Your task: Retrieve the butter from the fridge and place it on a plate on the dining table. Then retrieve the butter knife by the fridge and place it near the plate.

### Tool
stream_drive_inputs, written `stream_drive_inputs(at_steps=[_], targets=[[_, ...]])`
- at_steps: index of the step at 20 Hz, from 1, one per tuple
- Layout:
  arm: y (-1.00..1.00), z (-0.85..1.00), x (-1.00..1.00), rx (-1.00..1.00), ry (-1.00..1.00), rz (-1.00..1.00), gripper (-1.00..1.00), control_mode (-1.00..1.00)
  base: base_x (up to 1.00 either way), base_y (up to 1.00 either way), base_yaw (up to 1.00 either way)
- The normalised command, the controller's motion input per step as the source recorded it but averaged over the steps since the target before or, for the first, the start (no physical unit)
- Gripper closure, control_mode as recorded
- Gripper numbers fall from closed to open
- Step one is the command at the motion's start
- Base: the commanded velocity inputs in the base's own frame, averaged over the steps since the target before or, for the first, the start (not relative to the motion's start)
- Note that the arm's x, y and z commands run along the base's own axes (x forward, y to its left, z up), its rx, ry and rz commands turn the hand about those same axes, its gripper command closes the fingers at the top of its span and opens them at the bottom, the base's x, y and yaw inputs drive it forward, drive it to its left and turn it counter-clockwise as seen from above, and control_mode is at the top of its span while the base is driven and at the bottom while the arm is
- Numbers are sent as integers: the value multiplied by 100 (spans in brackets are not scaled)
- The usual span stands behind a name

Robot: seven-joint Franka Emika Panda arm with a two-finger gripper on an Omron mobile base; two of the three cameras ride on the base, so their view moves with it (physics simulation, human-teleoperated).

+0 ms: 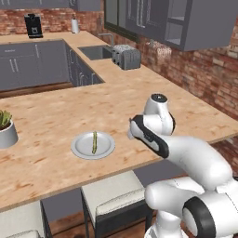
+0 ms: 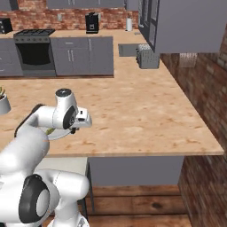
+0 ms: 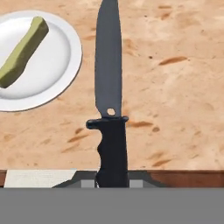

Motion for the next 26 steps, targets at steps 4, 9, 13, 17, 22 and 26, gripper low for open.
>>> stream_drive_inputs(at_steps=[4,9,13,17,22,26], targets=[[11,-28,58,-3,6,0,100,-100,0,0,0],[7,-31,54,0,3,0,100,-100,0,0,0],[6,-26,34,0,1,0,100,-100,0,0,0],[8,-21,24,0,0,-1,100,-100,0,0,0],[9,-14,17,0,0,-1,100,-100,0,0,0],[6,-7,4,0,0,-2,100,-100,0,0,0]])
